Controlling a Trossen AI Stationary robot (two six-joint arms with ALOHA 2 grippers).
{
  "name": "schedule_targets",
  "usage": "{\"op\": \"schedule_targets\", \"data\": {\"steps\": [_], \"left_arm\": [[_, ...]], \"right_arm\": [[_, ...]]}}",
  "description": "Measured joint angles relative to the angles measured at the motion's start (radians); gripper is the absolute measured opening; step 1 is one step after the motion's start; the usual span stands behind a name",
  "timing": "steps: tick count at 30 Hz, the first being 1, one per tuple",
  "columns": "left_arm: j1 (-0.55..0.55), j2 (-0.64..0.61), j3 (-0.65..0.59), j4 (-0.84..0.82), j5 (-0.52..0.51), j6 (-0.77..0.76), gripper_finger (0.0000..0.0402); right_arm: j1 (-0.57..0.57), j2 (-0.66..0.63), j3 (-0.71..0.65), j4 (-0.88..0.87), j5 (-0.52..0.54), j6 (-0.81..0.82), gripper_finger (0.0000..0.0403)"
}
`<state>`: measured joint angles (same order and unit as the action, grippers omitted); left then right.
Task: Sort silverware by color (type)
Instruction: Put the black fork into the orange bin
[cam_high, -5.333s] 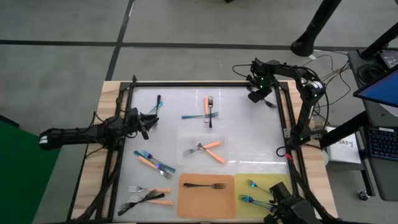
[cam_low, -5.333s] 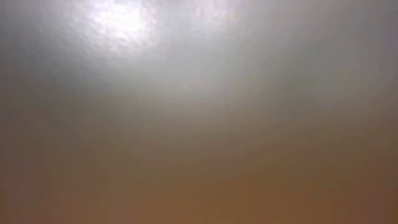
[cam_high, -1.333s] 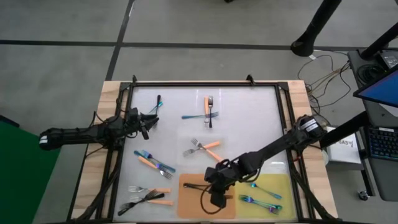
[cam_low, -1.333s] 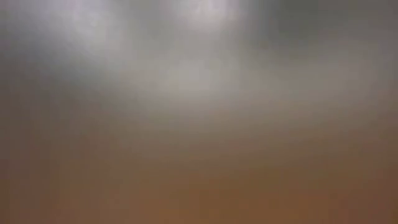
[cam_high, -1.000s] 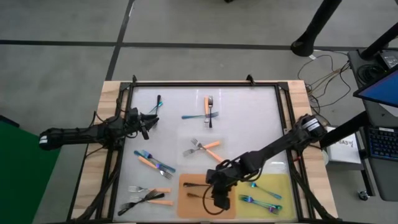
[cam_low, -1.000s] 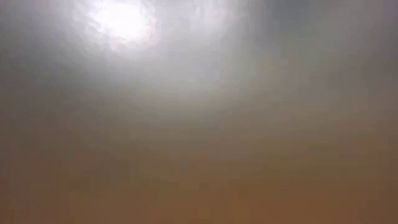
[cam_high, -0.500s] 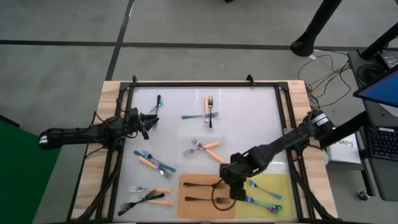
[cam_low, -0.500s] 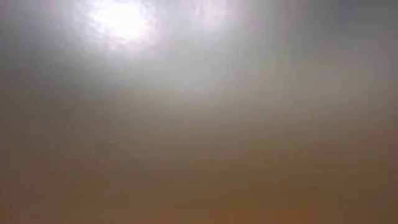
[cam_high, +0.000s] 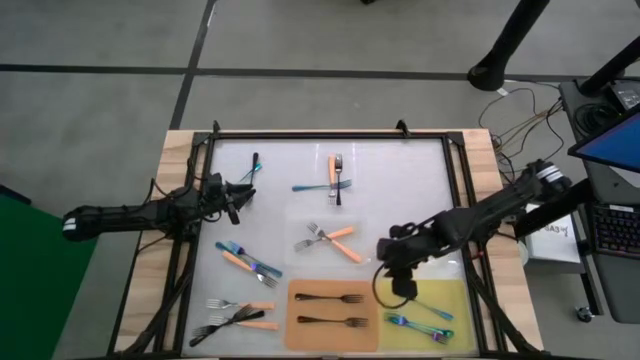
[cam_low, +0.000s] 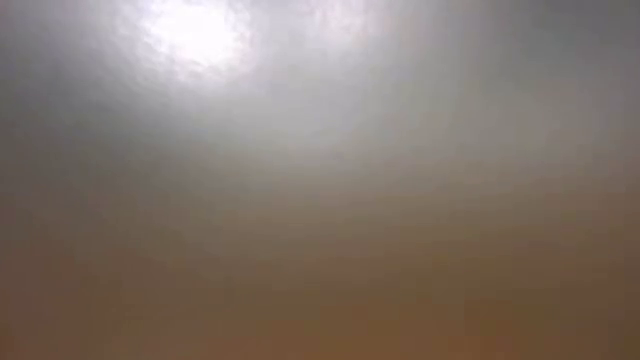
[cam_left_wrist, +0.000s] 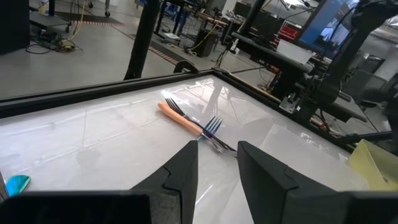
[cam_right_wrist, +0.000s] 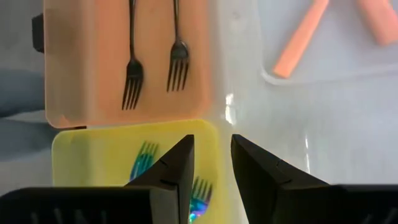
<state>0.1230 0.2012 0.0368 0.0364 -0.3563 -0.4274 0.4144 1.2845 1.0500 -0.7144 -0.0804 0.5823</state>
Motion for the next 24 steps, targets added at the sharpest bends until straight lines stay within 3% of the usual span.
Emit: {"op": "schedule_targets", "data": {"steps": [11,24], "left_arm": [[0.0,0.0,0.0,0.0,0.0,0.0,0.0096],[0.0,0.0,0.0,0.0,0.0,0.0,0.0096]], "right_arm": [[-0.08,-0.162,-0.187,0.191,0.005,0.0,0.0095],[-0.178,-0.166,-0.201,0.233,0.122,0.076,0.0082]]}}
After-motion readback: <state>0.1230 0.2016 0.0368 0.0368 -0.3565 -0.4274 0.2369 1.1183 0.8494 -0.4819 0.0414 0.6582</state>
